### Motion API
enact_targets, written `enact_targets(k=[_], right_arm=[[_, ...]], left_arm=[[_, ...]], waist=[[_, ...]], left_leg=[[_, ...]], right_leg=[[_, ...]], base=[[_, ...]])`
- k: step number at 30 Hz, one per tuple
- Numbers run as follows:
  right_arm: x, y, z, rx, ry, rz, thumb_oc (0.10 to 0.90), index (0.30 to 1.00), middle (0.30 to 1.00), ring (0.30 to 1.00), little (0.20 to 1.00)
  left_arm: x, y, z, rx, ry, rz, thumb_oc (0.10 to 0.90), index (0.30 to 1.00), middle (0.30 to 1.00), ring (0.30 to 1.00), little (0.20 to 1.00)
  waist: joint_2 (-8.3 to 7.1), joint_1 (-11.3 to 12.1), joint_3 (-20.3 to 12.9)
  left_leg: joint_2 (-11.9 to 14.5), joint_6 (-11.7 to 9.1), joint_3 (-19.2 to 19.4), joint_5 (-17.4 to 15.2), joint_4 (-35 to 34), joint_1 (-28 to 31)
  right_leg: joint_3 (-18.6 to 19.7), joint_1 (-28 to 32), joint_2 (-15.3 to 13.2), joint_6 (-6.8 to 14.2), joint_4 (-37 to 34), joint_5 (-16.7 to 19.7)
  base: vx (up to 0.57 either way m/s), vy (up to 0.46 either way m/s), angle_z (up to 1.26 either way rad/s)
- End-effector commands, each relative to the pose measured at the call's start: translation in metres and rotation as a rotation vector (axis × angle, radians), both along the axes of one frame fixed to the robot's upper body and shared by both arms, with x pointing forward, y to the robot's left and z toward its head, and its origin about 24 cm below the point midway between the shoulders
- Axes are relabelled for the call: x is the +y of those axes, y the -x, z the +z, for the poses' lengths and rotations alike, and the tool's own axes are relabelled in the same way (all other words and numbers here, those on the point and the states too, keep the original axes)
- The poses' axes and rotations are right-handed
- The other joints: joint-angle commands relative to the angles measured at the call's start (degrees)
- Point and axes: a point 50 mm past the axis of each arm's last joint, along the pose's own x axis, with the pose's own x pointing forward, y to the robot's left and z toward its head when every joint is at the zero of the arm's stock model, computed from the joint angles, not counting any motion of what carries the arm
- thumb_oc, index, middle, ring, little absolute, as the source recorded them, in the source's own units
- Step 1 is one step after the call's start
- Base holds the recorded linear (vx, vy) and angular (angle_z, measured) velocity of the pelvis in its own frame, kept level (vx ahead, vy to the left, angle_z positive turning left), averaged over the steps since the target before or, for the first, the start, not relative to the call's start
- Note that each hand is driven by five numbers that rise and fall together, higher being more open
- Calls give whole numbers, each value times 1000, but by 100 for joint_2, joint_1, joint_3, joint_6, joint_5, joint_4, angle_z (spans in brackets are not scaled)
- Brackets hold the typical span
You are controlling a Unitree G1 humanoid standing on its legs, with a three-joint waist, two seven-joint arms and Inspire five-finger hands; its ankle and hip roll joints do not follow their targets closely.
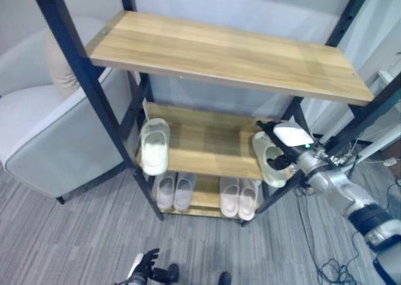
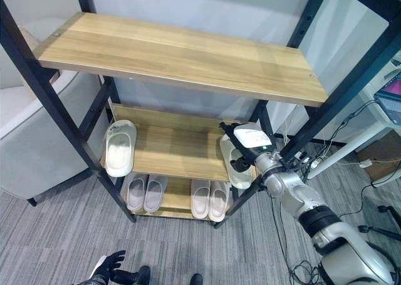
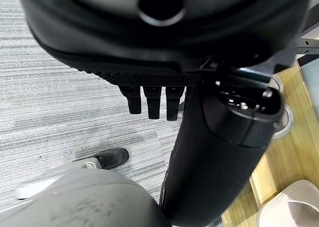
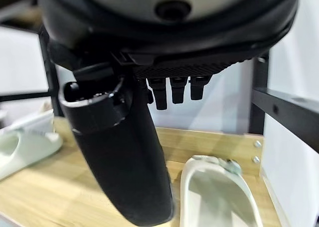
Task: Arrange the slippers neatly on the shoe rack.
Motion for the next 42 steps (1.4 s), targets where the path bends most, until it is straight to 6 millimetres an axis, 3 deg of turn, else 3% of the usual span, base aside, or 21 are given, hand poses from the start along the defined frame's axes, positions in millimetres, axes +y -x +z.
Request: enact_targets(k=[1,7,12,20,33,42], right_arm=[[1,-24,70,-244,42,-7,800,900,900,900,900],[-7,-37,79,-215,183,-56,800,900,900,900,900],[-20,-41,80,-195,236,-119,800,900,900,900,900],[-47,-39,86,-205,272,-216,800,900,900,900,900],[-57,-28,89,-188,311,-201,800,900,900,900,900],[-71,-24,76,-127,338,-246,800,900,900,900,900]], left_arm=[[-23,-20,1,-56,24,-104,800,900,900,900,900],[-13,-31,7,-91,1,-86,800,900,900,900,900],[-11,-34,9,-98,-5,-84,800,900,900,900,900],[-14,-34,8,-99,8,-78,800,900,900,900,900],[-19,-31,5,-73,26,-98,800,900,900,900,900],[-22,-29,4,-66,40,-110,800,900,900,900,900]], waist=[[-118,236,-65],[-308,359,40],[-360,394,88],[-283,339,101],[-234,121,48],[-179,86,92]], left_leg=[[-150,20,8,-437,-41,33],[-168,1,-99,-366,-41,-183],[-197,-14,-183,-320,-41,-319],[-250,-23,-222,-287,-41,-432],[-231,3,-106,-359,-41,-331],[-232,14,-68,-358,-41,-341]], right_leg=[[26,174,-209,548,-1,-502],[-38,28,-215,559,-1,-456],[-122,-47,-238,565,5,-437],[-189,-135,-306,568,15,-398],[-114,-138,-324,572,26,-381],[-84,-182,-344,572,34,-367]], base=[[0,0,0],[-21,-4,6],[-16,-3,14],[4,15,9],[5,2,-1],[4,-1,-3]])
